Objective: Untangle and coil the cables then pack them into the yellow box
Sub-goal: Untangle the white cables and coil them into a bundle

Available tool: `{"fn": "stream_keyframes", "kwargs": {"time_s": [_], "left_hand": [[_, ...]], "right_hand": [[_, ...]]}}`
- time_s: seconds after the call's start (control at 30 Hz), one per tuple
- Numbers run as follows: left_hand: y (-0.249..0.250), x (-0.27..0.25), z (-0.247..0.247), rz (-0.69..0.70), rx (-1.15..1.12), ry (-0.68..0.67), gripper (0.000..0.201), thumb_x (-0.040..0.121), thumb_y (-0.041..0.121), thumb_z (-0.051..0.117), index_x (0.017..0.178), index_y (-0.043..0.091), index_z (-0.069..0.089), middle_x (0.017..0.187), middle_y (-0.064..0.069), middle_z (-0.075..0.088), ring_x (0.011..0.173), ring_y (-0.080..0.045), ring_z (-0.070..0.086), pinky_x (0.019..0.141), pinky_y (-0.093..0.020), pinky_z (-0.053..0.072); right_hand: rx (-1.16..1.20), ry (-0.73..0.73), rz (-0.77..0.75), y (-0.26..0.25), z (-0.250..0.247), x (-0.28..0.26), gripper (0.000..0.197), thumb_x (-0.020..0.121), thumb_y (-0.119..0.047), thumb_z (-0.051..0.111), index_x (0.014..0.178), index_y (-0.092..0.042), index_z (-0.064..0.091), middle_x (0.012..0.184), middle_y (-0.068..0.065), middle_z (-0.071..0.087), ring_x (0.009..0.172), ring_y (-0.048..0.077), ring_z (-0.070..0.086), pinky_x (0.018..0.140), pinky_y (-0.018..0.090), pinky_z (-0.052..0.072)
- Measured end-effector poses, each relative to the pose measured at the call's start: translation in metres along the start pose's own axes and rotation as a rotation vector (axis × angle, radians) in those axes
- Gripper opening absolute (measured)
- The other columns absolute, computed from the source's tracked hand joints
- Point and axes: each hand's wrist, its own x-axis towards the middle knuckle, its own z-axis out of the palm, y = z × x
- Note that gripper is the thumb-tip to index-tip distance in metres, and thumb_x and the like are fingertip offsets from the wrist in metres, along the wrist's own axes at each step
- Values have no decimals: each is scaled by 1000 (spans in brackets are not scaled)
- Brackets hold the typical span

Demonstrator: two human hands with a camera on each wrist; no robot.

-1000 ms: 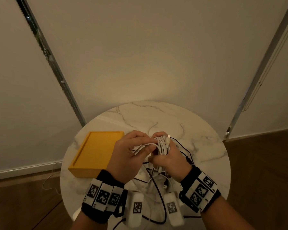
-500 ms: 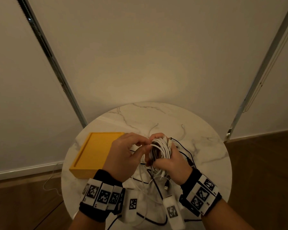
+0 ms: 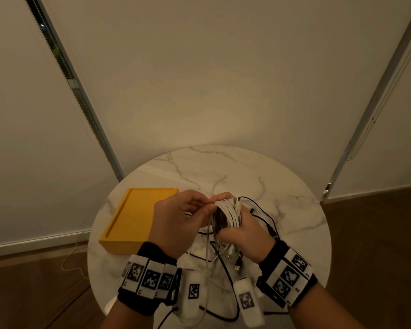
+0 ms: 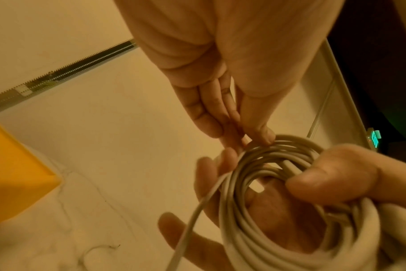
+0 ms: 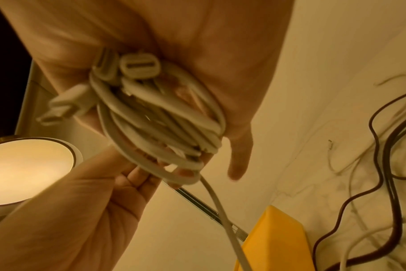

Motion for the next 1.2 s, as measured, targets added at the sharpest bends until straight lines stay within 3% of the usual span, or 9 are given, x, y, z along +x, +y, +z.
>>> {"fn": "stream_keyframes", "kwargs": {"time_s": [0.13, 0.33, 0.47, 0.6, 0.7, 0.8, 0.87, 1.03, 1.2], "left_hand": [[-6, -2, 4, -49, 24, -49, 14, 85, 25, 77, 97, 22, 70, 86, 10, 69, 79, -5, 66, 67, -17, 53], [-10, -24, 13, -384, -5, -716, 22, 100, 38, 53, 119, 28, 59, 98, 10, 72, 90, 0, 67, 83, -27, 57], [-7, -26, 22, -366, 17, -655, 20, 103, 32, 49, 108, 21, 66, 61, 14, 61, 55, -1, 54, 56, -23, 47], [-9, -23, 21, -382, 46, -593, 30, 103, 39, 46, 94, 22, 68, 62, 17, 60, 56, -2, 53, 56, -29, 48], [-8, -23, 17, -369, 127, -597, 35, 101, 42, 50, 87, 14, 67, 46, 19, 49, 46, -2, 44, 48, -16, 29], [-10, -22, 10, -323, 172, -553, 27, 99, 43, 54, 93, 24, 72, 65, 15, 66, 63, -6, 60, 59, -28, 49], [-8, -21, 8, -300, 202, -524, 23, 98, 44, 54, 102, 32, 73, 84, 9, 73, 79, -8, 66, 75, -33, 56], [11, -16, 7, -132, 386, -431, 23, 98, 44, 53, 115, 43, 70, 63, 14, 44, 60, -2, 46, 53, -16, 27], [9, -11, 1, -138, 367, -376, 21, 98, 46, 52, 95, 33, 68, 70, 16, 53, 66, -6, 49, 59, -26, 41]], "right_hand": [[148, 56, -23, 1, -1, 0, 49, 64, 15, 57, 108, -5, 53, 86, 16, 57, 82, 32, 59, 75, 45, 55], [324, 287, -56, 1, -12, 1, 49, 66, 13, 57, 103, -19, 59, 88, 11, 55, 82, 29, 52, 73, 49, 52], [330, 372, -53, 2, -17, 1, 52, 65, 12, 57, 108, -16, 55, 92, 14, 51, 81, 28, 51, 70, 46, 54], [190, 460, -55, 1, -21, -1, 54, 61, 9, 61, 108, -19, 55, 90, 12, 52, 78, 26, 52, 63, 39, 48], [47, 515, -74, -5, -23, -2, 52, 62, 3, 62, 110, -18, 53, 85, 8, 52, 70, 15, 54, 61, 32, 50], [19, 556, -97, -11, -25, -4, 54, 61, 0, 64, 113, -8, 49, 82, 5, 49, 60, 4, 53, 53, 20, 49], [-29, 551, -90, -10, -26, -5, 53, 64, 4, 65, 112, -11, 49, 82, 4, 48, 59, 7, 50, 54, 27, 49], [-199, 441, -65, -2, -22, -4, 54, 73, 20, 62, 107, -19, 48, 70, -15, 44, 50, 7, 37, 46, 28, 35], [-224, 439, -75, -1, -17, -3, 50, 76, 15, 66, 108, -19, 48, 72, -15, 43, 54, 11, 37, 50, 35, 36]]}}
